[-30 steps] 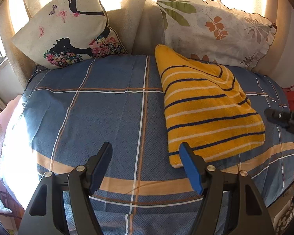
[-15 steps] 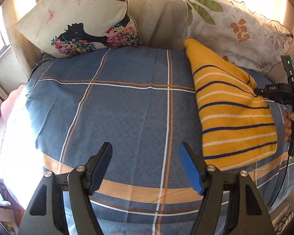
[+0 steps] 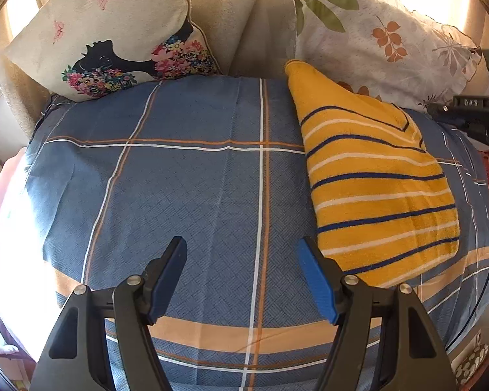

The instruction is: Fold small clothes

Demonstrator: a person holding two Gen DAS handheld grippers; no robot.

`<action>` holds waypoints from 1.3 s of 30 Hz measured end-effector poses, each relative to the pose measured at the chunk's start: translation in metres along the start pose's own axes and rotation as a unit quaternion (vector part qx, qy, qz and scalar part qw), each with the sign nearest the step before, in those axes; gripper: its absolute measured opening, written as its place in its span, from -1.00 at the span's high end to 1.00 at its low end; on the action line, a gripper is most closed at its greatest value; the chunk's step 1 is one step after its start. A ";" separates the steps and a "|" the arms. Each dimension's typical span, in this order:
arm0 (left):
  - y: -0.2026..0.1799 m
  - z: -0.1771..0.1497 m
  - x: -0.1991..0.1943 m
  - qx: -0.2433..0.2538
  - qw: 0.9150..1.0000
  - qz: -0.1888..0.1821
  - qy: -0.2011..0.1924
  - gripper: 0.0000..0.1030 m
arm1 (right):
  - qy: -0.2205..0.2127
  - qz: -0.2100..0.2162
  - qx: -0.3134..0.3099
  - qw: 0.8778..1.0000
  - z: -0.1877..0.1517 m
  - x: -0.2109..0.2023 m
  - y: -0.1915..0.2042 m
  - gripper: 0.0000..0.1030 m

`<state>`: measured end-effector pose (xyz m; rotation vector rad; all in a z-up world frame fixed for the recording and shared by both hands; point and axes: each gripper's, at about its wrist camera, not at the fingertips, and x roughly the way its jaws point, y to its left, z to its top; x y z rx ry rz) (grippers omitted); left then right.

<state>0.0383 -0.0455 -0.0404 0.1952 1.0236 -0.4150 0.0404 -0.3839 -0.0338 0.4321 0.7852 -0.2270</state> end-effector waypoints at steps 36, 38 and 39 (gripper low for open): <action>-0.021 -0.103 0.018 0.085 0.996 0.000 0.014 -0.42 | 0.081 -0.074 -0.095 0.989 -0.223 -0.036 -0.003 0.20; -0.016 -0.120 0.007 0.068 0.997 0.000 0.021 -0.47 | 0.089 -0.079 -0.126 0.985 -0.246 -0.049 -0.002 0.13; -0.012 -0.129 0.002 0.059 0.998 -0.002 0.028 -0.50 | 0.088 -0.076 -0.129 0.985 -0.255 -0.056 -0.004 0.10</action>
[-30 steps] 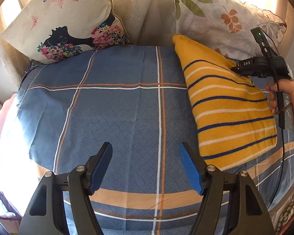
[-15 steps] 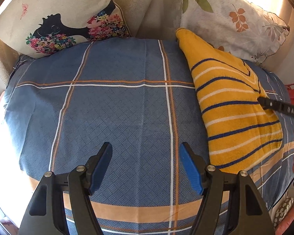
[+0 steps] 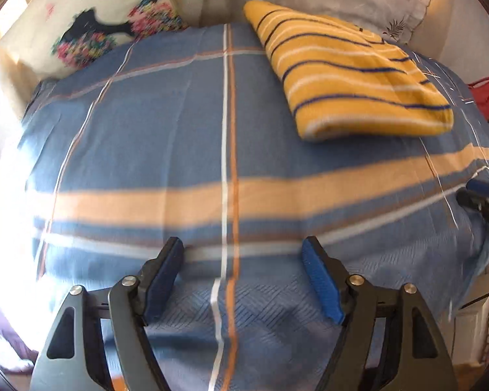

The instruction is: Fold small clothes

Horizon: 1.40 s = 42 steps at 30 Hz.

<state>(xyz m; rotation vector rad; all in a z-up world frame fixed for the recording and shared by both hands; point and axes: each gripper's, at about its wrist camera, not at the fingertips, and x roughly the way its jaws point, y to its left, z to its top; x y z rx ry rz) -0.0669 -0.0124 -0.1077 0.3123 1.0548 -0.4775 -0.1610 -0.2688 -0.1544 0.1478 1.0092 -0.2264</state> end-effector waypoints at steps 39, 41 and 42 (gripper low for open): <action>0.095 -0.070 -0.102 -0.136 0.974 0.171 -0.059 -0.52 | 0.006 0.060 -0.066 0.996 -0.038 -0.055 0.017 -0.34; 0.079 -0.047 -0.118 -0.127 0.972 0.165 -0.107 -0.54 | -0.007 0.055 -0.054 0.997 -0.025 -0.054 0.014 -0.34; 0.071 -0.034 -0.124 -0.119 0.970 0.164 -0.131 -0.61 | -0.013 0.050 -0.051 0.997 -0.018 -0.052 0.017 -0.34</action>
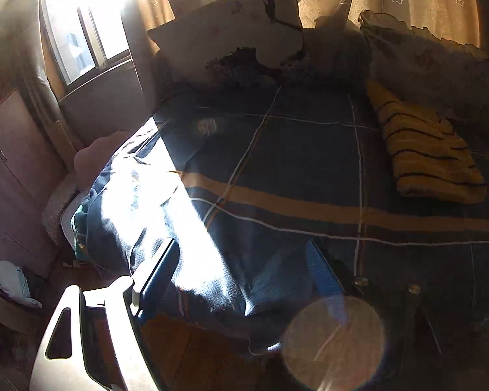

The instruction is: Fold small clothes

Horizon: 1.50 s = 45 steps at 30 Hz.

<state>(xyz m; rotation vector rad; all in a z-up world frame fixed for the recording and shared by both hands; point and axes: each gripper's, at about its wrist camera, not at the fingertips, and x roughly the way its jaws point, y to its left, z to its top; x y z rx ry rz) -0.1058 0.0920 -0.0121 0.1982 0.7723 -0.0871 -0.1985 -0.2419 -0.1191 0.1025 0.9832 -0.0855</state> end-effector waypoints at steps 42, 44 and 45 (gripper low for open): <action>-0.156 0.032 0.033 0.084 0.992 -0.086 0.027 -1.00 | 0.027 -0.100 0.019 0.994 0.072 0.056 0.017 -0.41; -0.159 0.030 0.034 0.087 0.992 -0.089 0.030 -1.00 | 0.029 -0.100 0.018 0.994 0.072 0.058 0.017 -0.41; -0.160 0.030 0.035 0.088 0.991 -0.091 0.033 -1.00 | 0.030 -0.099 0.019 0.994 0.072 0.058 0.017 -0.41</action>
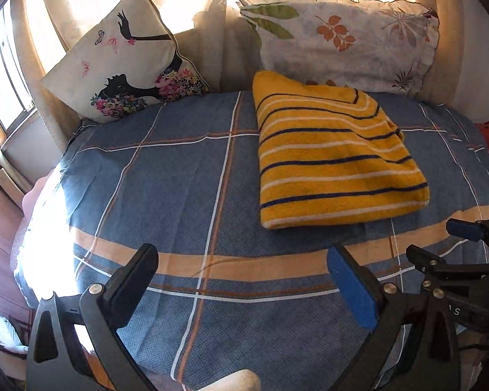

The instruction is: Fold small clothes

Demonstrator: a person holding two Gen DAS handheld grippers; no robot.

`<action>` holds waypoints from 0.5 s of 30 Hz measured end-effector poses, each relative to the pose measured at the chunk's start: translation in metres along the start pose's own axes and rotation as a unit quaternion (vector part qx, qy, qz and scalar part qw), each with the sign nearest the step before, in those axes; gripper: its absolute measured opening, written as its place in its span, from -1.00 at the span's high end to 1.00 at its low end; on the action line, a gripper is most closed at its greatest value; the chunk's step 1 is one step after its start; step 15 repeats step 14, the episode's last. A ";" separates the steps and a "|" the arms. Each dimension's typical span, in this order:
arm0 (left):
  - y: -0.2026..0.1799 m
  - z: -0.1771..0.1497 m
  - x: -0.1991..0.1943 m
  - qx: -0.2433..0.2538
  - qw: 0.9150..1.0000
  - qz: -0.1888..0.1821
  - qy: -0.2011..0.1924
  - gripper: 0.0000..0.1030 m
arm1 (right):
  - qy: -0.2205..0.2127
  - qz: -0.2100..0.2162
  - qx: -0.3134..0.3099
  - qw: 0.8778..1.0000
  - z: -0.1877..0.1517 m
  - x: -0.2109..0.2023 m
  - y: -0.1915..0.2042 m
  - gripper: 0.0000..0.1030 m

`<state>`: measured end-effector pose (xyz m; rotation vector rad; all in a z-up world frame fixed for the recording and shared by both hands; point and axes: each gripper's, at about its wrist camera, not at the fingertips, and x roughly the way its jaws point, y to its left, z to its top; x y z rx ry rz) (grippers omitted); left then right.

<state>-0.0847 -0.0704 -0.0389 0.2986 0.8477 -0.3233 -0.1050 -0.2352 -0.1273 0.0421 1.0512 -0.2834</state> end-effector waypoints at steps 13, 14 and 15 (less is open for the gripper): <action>-0.005 -0.004 0.019 0.011 0.999 0.016 0.036 -1.00 | 0.015 -0.005 0.001 1.000 0.004 0.011 0.002 -0.42; -0.005 -0.005 0.020 0.011 0.999 0.013 0.039 -1.00 | 0.016 -0.004 0.001 1.000 0.005 0.012 0.003 -0.42; -0.005 -0.005 0.020 0.011 0.999 0.013 0.039 -1.00 | 0.016 -0.004 0.001 1.000 0.005 0.012 0.003 -0.42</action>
